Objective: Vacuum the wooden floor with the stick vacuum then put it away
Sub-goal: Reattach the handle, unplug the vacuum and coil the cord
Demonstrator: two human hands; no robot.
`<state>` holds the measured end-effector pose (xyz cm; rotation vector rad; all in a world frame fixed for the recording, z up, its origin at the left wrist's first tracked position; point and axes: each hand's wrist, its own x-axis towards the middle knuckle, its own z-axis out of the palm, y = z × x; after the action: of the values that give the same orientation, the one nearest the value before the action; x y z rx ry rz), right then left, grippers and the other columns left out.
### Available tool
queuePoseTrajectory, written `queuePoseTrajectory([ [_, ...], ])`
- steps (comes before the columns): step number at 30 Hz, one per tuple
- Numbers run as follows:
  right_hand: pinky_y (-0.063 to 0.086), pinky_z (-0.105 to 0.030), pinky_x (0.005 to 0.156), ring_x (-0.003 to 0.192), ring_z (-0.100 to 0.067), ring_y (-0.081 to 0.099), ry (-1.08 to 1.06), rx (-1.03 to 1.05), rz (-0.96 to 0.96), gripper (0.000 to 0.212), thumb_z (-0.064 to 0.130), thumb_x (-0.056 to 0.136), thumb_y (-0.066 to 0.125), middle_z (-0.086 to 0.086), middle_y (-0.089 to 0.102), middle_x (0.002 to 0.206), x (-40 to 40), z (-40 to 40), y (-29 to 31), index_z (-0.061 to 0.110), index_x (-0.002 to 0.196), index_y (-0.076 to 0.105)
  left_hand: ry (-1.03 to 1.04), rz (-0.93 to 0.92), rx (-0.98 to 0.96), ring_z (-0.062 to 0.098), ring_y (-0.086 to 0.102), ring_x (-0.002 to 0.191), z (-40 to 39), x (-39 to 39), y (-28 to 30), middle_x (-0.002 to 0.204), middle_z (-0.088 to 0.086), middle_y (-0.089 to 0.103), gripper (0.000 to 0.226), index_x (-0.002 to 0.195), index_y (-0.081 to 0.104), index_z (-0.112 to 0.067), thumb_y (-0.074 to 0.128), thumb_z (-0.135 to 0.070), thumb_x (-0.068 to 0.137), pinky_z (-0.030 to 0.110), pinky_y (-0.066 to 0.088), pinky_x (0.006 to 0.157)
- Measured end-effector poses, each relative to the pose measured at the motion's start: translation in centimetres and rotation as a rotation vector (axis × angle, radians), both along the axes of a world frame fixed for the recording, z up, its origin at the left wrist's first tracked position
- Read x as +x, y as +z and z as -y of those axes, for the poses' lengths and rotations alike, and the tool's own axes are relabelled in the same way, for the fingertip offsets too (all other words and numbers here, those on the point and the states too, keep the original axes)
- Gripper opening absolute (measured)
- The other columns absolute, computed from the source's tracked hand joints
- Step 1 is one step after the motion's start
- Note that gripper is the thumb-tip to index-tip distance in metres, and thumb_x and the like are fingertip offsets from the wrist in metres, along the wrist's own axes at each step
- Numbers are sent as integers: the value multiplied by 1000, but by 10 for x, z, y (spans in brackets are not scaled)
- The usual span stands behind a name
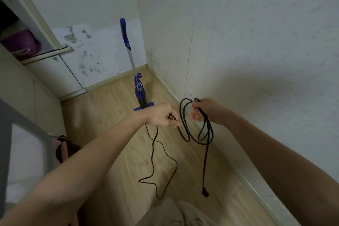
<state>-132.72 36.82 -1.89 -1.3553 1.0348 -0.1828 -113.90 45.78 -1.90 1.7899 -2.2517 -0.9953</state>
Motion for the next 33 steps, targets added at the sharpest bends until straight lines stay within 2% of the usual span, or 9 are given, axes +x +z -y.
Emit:
queuePoseTrajectory([
  [5, 61, -39, 74, 71, -29, 72, 59, 10, 51, 28, 17, 104, 42, -26, 71, 86, 9, -20, -3, 1, 87, 56, 9, -139, -36, 5, 47, 60, 6, -6, 23, 68, 3, 59, 24, 85, 70, -12, 63, -33, 91, 22, 37, 60],
  [9, 58, -30, 56, 61, -24, 69, 101, 52, 55, 27, 26, 105, 42, -14, 70, 68, 13, -36, 1, 6, 94, 56, 106, -210, -89, 2, 38, 53, 9, -9, 19, 61, -3, 46, 25, 73, 62, -15, 63, -32, 91, 16, 30, 52],
  [11, 44, -23, 42, 41, -12, 50, 73, 35, -9, 26, 24, 104, 42, -1, 53, 52, 14, -35, 2, 9, 85, 50, 149, -262, -93, 2, 35, 51, 7, -4, 15, 59, -7, 41, 29, 66, 55, -23, 62, -32, 92, 15, 29, 52],
  [14, 20, -18, 33, 31, -6, 24, -17, 83, -54, 27, 21, 104, 39, 6, 31, 45, 15, -28, 6, 12, 80, 46, 213, -276, -96, 2, 40, 52, 1, 9, 3, 60, -5, 45, 33, 67, 49, -18, 57, -36, 94, 15, 36, 55],
  [18, 16, -17, 30, 31, -5, 20, -84, 56, -11, 29, 15, 104, 36, 4, 27, 48, -4, -15, 14, 9, 79, 49, 253, -122, -17, 9, 53, 67, -19, 39, -32, 72, -5, 54, 29, 77, 53, -19, 43, -33, 101, 27, 44, 69],
  [21, 19, -19, 32, 34, -6, 21, -91, 53, -11, 28, 17, 105, 36, 5, 28, 48, -19, -12, 12, 6, 84, 52, 354, 89, -42, 8, 48, 67, -31, 53, -46, 71, -11, 48, 28, 83, 52, -17, 35, -27, 104, 18, 35, 66],
  [23, 26, -20, 36, 36, -9, 28, -79, 88, -3, 30, 17, 105, 34, 3, 33, 49, -18, -16, 8, 7, 84, 51, 289, 209, -84, 12, 50, 71, -25, 48, -42, 74, -8, 50, 29, 90, 52, -16, 32, -30, 104, 24, 36, 64],
  [27, 43, -29, 48, 46, -17, 45, -53, 137, 43, 28, 17, 105, 34, -4, 46, 57, -3, -27, 9, 6, 84, 50, 81, 276, -169, 21, 54, 69, -4, 30, -22, 77, 1, 57, 32, 85, 46, -20, 28, -39, 103, 39, 47, 69],
  [33, 40, -26, 43, 39, -15, 43, -226, 243, 135, 32, 16, 103, 30, -3, 45, 52, -1, -20, 12, 10, 77, 47, 40, 353, -110, 22, 61, 77, 5, 41, -16, 85, 4, 63, 35, 92, 53, -18, 29, -41, 101, 44, 52, 75],
])
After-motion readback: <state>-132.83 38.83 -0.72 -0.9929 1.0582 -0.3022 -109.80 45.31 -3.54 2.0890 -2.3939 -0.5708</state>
